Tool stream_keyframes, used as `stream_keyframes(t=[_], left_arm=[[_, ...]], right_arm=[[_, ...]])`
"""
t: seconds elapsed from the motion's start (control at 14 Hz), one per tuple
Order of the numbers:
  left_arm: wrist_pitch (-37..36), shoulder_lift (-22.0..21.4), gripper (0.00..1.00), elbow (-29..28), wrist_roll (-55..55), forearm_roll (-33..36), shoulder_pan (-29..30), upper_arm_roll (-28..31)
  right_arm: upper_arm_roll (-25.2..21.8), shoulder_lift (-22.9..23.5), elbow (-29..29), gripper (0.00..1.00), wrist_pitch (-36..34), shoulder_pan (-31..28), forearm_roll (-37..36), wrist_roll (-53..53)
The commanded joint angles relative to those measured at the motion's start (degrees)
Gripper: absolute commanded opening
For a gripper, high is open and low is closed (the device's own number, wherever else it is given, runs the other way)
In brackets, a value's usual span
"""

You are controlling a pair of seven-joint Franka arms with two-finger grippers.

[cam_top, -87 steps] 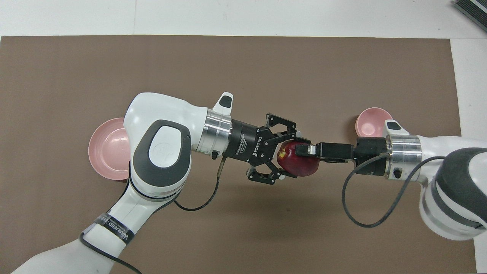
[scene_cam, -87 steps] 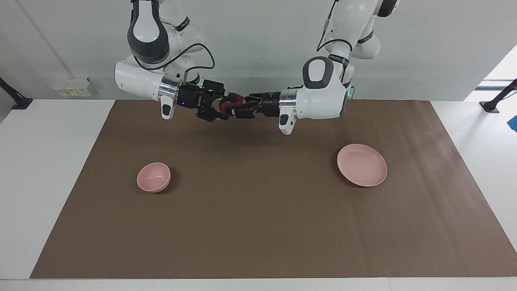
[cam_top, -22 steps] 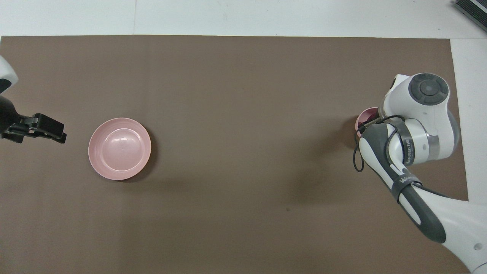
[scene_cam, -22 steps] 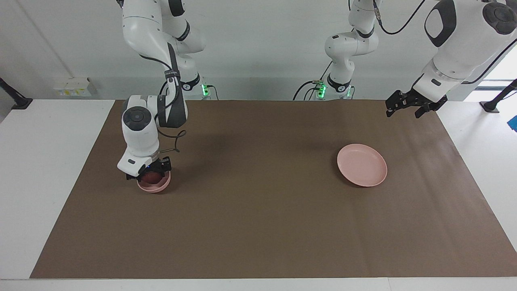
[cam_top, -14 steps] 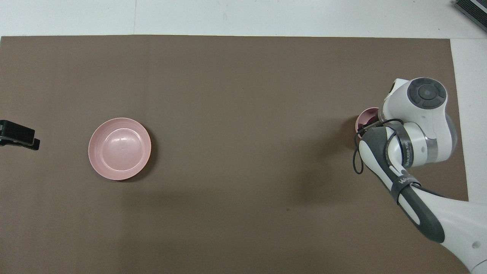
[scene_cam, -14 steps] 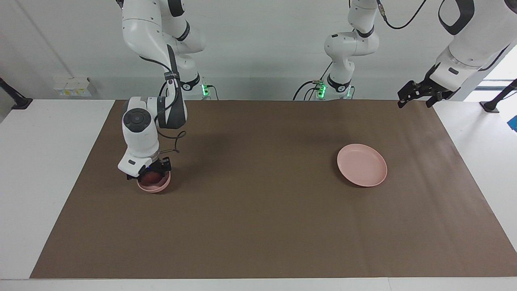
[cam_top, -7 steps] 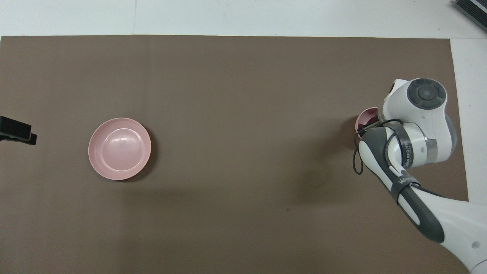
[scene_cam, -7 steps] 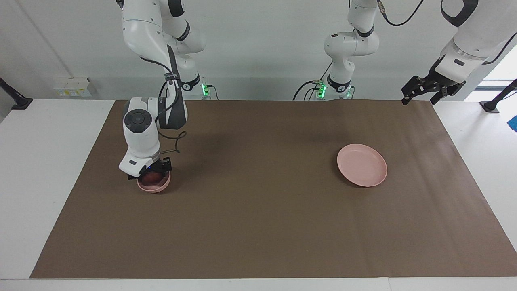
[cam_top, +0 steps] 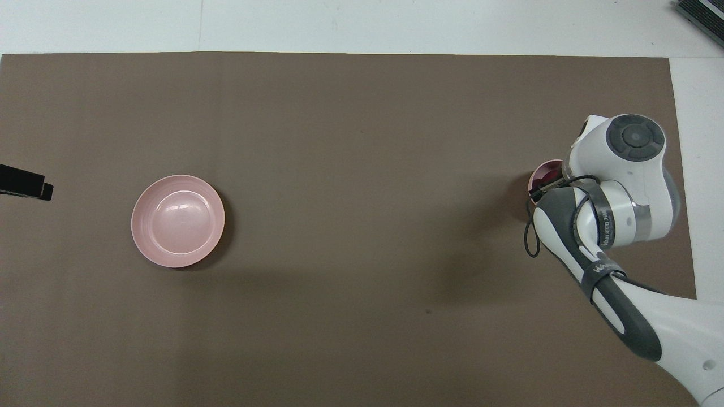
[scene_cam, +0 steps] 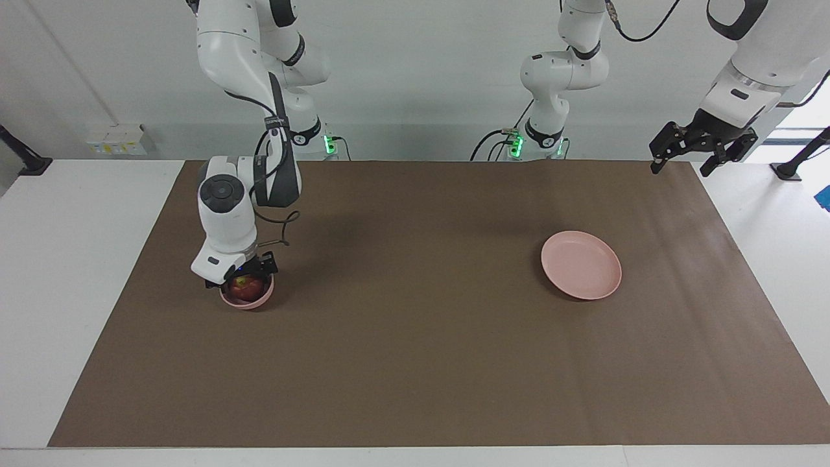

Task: Move apple from plate to bowl
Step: 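Lower the apple into the pink cup with the right gripper while the left gripper retracts, then open the right gripper and withdraw it from the cup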

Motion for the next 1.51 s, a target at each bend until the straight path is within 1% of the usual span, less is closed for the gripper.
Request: stream_keyframes(t=[0.0,0.22,0.5,0.65,0.79,0.93,1.15,1.22,1.29,1.43], left_arm=[[0.6,-0.2,1.00,0.1,0.3,0.5,-1.3,0.4],[0.0,-0.2,1.00,0.2,0.2,0.5,-0.7,0.3],[-0.1,-0.2,1.00,0.2,0.2,0.5,-0.3,1.0],[-0.1,-0.2,1.00,0.2,0.2,0.5,-0.6,0.9],[-0.1,-0.2,1.00,0.2,0.2,0.5,-0.6,0.9],[-0.1,-0.2,1.00,0.2,0.2,0.5,-0.3,1.0],[-0.1,-0.1,1.00,0.1,0.2,0.5,-1.7,1.0],[-0.1,-0.1,1.00,0.0,0.2,0.5,-3.1,1.0],[-0.1,-0.1,1.00,0.1,0.2,0.5,-3.6,1.0],[0.3,-0.1,1.00,0.1,0.3,0.5,-4.4,1.0]], right_arm=[[0.5,-1.8,2.2,1.00,-3.6,-0.2,3.4,1.4],[0.5,-5.5,2.5,1.00,-4.4,-0.1,7.4,1.4],[0.5,-11.9,3.0,1.00,-9.9,-0.2,9.9,1.6],[0.4,-14.0,6.7,1.00,-16.7,-0.6,10.6,1.7],[0.0,-15.3,11.3,1.00,-24.3,-0.8,13.2,1.8],[-0.3,-17.1,14.1,1.00,-29.7,-0.9,13.3,1.7],[-1.2,-20.9,15.6,1.00,-36.9,-1.0,13.3,1.7],[-1.6,-22.4,16.2,1.00,-39.4,-1.0,13.3,1.7],[-1.7,-23.9,16.2,1.00,-40.8,-1.0,12.6,1.7],[-1.7,-25.1,15.2,1.00,-41.5,-1.1,12.5,1.7]])
